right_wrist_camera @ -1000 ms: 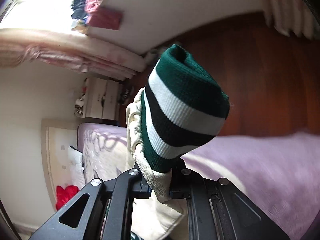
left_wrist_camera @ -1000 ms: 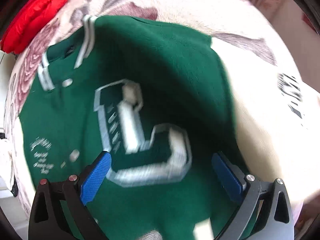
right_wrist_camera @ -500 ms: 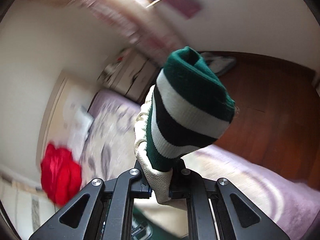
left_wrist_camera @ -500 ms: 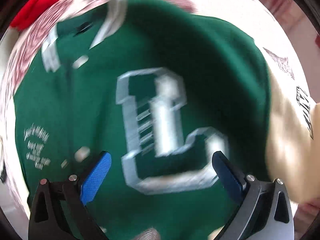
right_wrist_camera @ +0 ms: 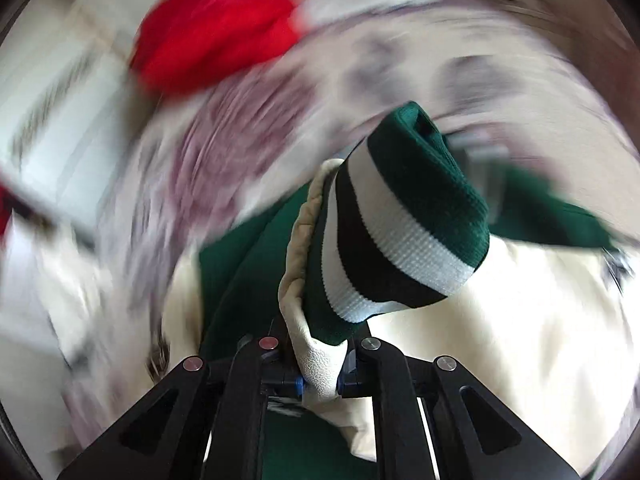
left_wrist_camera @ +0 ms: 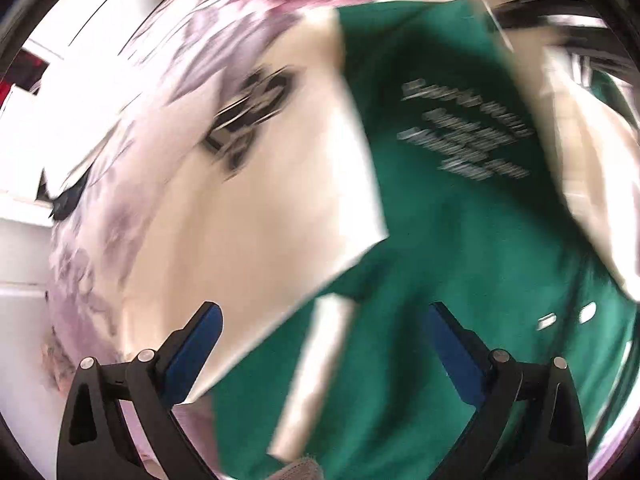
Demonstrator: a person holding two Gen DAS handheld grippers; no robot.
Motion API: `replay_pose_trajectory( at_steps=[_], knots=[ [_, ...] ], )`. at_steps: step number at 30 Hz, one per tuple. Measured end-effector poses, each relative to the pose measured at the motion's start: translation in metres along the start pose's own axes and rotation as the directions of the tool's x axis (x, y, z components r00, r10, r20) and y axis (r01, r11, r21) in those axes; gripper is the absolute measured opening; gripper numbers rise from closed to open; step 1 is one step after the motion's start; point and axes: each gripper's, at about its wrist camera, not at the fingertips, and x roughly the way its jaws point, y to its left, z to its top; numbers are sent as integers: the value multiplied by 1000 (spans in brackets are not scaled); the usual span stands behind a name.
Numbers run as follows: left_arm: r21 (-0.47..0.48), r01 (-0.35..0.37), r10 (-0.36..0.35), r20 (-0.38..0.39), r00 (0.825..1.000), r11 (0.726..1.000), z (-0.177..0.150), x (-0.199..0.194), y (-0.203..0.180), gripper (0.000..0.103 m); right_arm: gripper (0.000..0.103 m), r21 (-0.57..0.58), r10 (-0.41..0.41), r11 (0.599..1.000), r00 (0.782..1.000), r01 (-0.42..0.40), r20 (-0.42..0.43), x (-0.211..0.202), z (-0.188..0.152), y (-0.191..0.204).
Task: Fold large clothes
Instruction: 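Lift the cuff with the right tool and fold the sleeve across the jacket body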
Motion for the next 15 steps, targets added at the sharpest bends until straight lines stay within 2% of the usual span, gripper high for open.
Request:
replay_pose_trajectory(
  at_steps=[2, 3, 5, 6, 7, 9, 11, 12, 13, 15],
  knots=[
    [-6, -16, 16, -10, 1000, 1000, -12, 9, 18, 103, 10, -101, -23, 995, 993, 11, -119, 56, -20, 54],
    [-12, -10, 10, -20, 1000, 1000, -16, 13, 25, 103, 11, -129, -22, 992, 986, 0, -168, 72, -19, 50],
    [-26, 4, -5, -32, 999, 1000, -15, 19, 30, 103, 21, -152, -2, 988, 975, -33, -223, 83, -33, 55],
    [-29, 12, -13, -34, 999, 1000, -19, 20, 36, 103, 32, -130, 55, 988, 969, -88, -240, 76, -38, 53],
    [-30, 24, -25, -35, 999, 999, -20, 19, 44, 103, 50, -78, 139, 983, 956, -164, -258, 66, -43, 49],
    [-26, 35, -36, -37, 999, 999, -19, 14, 51, 103, 64, 46, 273, 962, 932, -270, -240, 35, -51, 28],
    [-14, 54, -55, -31, 998, 998, -19, 1, 46, 103, 65, 185, 344, 932, 920, -311, -188, -5, -68, -10],
    [-7, 61, -61, -25, 998, 998, -15, -3, 41, 103, 65, 283, 366, 905, 919, -316, -145, -30, -84, -40],
    [-2, 71, -71, -14, 997, 997, -11, -9, 37, 103, 65, 351, 364, 885, 924, -305, -116, -47, -93, -64],
    [20, 94, -94, 15, 995, 995, 0, -20, 27, 103, 66, 520, 307, 821, 950, -235, -56, -82, -126, -124]
  ],
)
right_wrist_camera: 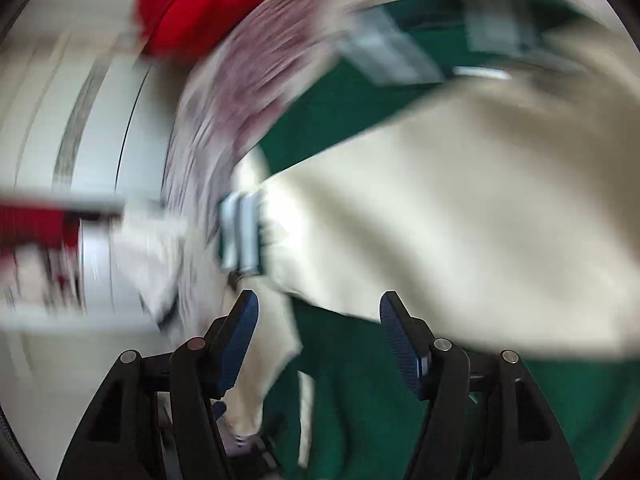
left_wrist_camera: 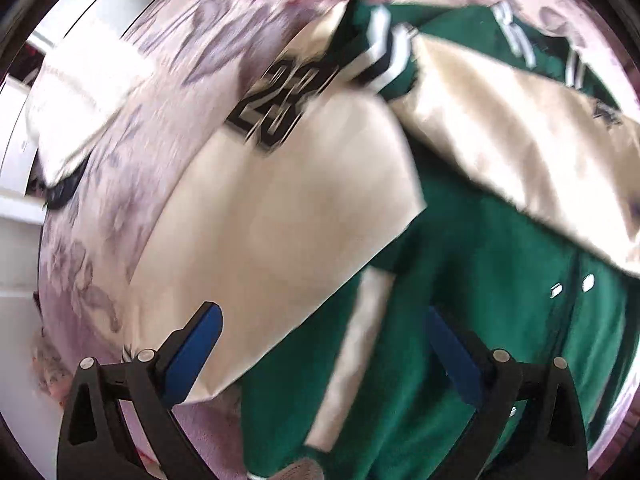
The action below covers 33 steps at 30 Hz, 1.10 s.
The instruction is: Fold large clothes
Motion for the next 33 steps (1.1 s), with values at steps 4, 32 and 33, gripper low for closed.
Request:
replay_pose_trajectory(
  at_steps=[4, 32, 33],
  knots=[
    [64, 12, -17, 66, 998, 998, 39, -7, -32, 103, 66, 354, -58, 935, 993, 16, 107, -65, -27, -120],
    [-26, -135, 137, 103, 985, 990, 77, 7, -24, 103, 28, 331, -274, 920, 949, 211, 156, -65, 19, -220],
    [-48, -131, 135, 94, 986, 990, 69, 4, -9, 103, 27, 307, -298, 921, 941, 239, 160, -70, 20, -214]
  ],
)
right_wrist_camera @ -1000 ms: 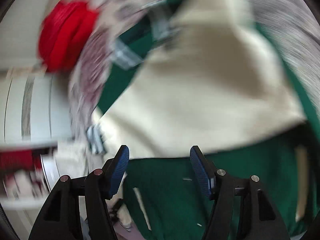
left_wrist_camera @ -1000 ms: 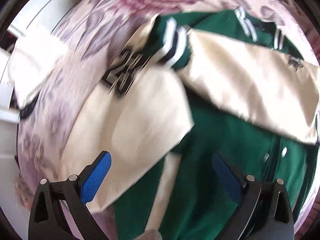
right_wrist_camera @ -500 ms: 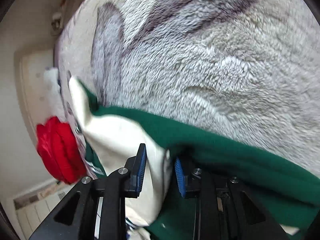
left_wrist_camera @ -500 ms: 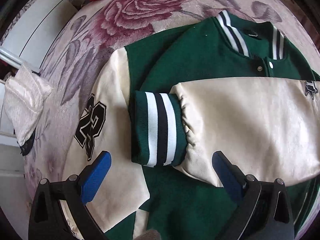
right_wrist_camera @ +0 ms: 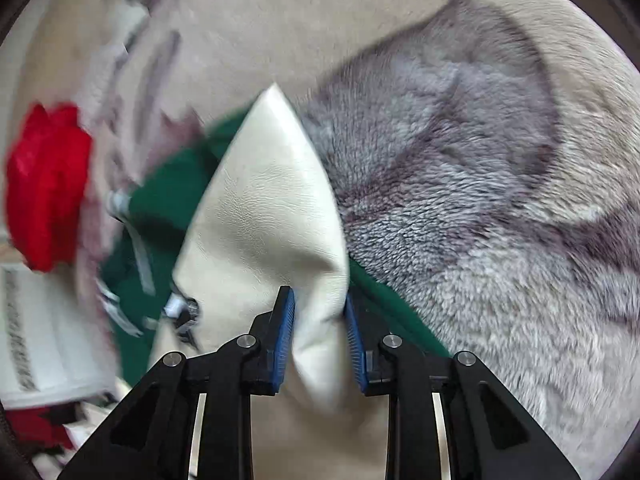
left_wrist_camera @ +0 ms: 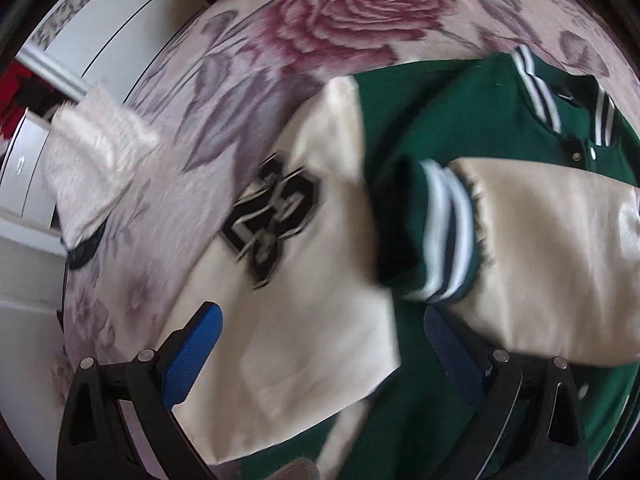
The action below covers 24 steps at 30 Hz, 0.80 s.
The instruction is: Fold large clothes
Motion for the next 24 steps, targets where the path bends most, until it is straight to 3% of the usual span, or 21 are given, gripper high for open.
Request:
replay_pose_trajectory(
  at_steps=[4, 5, 6, 7, 9, 11, 12, 13, 14, 15, 17, 18, 19, 20, 22, 24],
  knots=[
    [-145, 5, -12, -49, 999, 989, -44, -8, 79, 103, 32, -72, 25, 997, 1000, -25, -5, -46, -43, 2],
    [-189, 6, -19, -67, 998, 982, -58, -8, 98, 103, 38, -72, 38, 997, 999, -39, -22, -56, -53, 1],
    [-237, 15, -35, -84, 996, 971, -72, -8, 116, 103, 55, -75, 43, 996, 998, -46, -41, -69, -57, 4],
    [-310, 33, -69, -106, 992, 950, -93, -8, 141, 103, 66, -84, 46, 995, 997, -51, -57, -80, -73, -4],
    [-406, 50, -112, -129, 985, 912, -125, -3, 172, 103, 66, -121, 33, 992, 995, -44, -97, -94, -106, 6],
    [-499, 85, -195, -172, 966, 862, -159, 15, 194, 103, 66, -170, 9, 985, 990, -33, -137, -96, -149, 22],
    [-560, 126, -275, -191, 942, 819, -176, 28, 202, 101, 66, -180, 3, 983, 988, -32, -156, -93, -156, 33],
    [-640, 172, -368, -186, 911, 749, -195, 43, 209, 99, 66, -184, 0, 982, 985, -33, -175, -76, -163, 48],
    [-686, 195, -420, -175, 891, 701, -205, 52, 212, 98, 66, -178, -8, 984, 980, -28, -199, -68, -182, 50],
    [-750, 229, -493, -147, 857, 621, -218, 66, 214, 95, 66, -171, -17, 985, 976, -21, -216, -55, -185, 65],
    [-835, 263, -569, -71, 819, 483, -235, 85, 216, 84, 66, -154, -14, 988, 967, -26, -253, -30, -209, 82],
    [-866, 263, -580, -37, 814, 424, -240, 94, 216, 75, 66, -144, -7, 989, 964, -33, -265, -14, -206, 109],
    [-888, 242, -559, -21, 829, 392, -244, 103, 218, 67, 66, -137, 2, 990, 962, -41, -275, -9, -212, 118],
    [-894, 227, -525, -11, 851, 387, -243, 107, 222, 53, 66, -136, 8, 990, 959, -48, -283, -6, -221, 125],
    [-900, 212, -448, 21, 894, 381, -232, 111, 237, 39, 66, -153, 5, 987, 960, -49, -279, 9, -226, 154],
    [-907, 209, -396, 51, 917, 366, -219, 112, 258, 28, 66, -192, -5, 980, 963, -49, -271, 16, -235, 189]
  ],
)
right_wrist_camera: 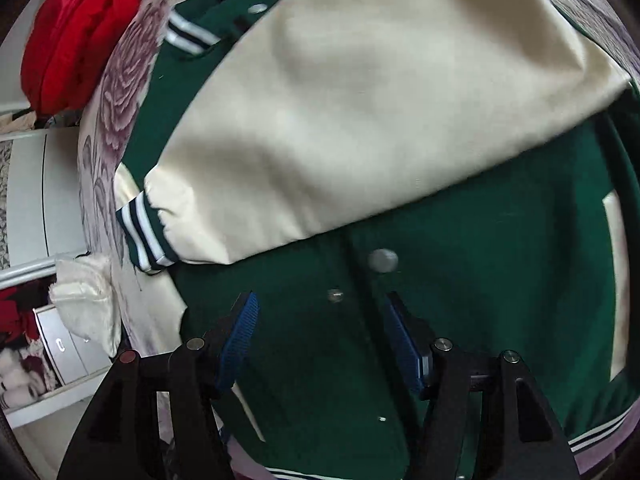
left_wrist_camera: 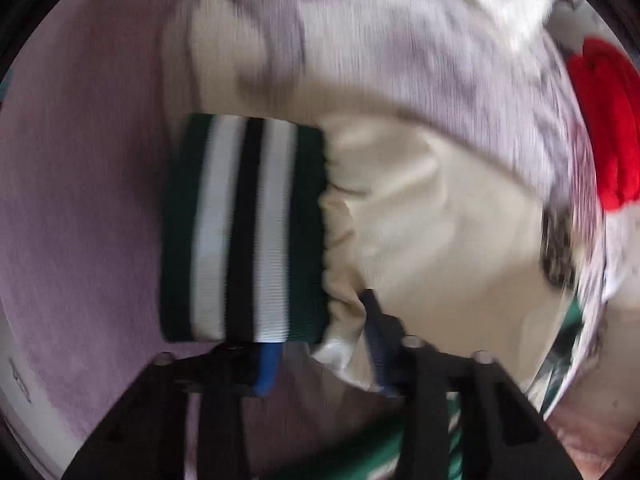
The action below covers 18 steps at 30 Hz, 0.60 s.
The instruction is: Fold large clothes
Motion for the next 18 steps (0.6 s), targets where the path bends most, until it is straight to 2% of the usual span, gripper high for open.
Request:
replay_pose_trajectory(
  at_steps=[2, 5, 9, 10, 12, 15, 16, 17, 18],
  knots=[
    [3, -2, 2, 67, 998, 1000, 33, -8, -5, 24, 66, -49, -16, 999, 1000, 16, 12, -1, -1, 21],
    [13, -2, 0, 152, 988, 1000, 88, -13, -13, 24, 66, -148, -72, 986, 997, 74, 23, 3, -1, 52],
    [99, 2, -16, 148, 989, 995, 155, 4, -33, 26, 66, -306, -142, 941, 989, 144, 29, 27, -1, 100],
    [116, -10, -7, 140, 990, 993, 166, 9, -39, 27, 68, -371, -174, 910, 983, 182, 55, 37, -3, 117],
    [135, -7, -8, 110, 994, 991, 183, 17, -46, 29, 73, -507, -252, 816, 960, 278, 121, 56, -12, 150],
    [86, 44, -50, 67, 997, 995, 185, 11, -42, 28, 73, -662, -344, 643, 917, 385, 199, 90, -29, 186],
    [71, 67, -70, 46, 996, 995, 182, 6, -36, 28, 61, -683, -371, 596, 899, 423, 233, 102, -34, 195],
    [60, 84, -86, 32, 996, 995, 180, 0, -29, 28, 42, -677, -365, 590, 893, 440, 262, 108, -36, 200],
    [50, 101, -102, 22, 994, 994, 175, -5, -25, 31, 36, -665, -363, 596, 890, 450, 276, 111, -37, 203]
  ],
)
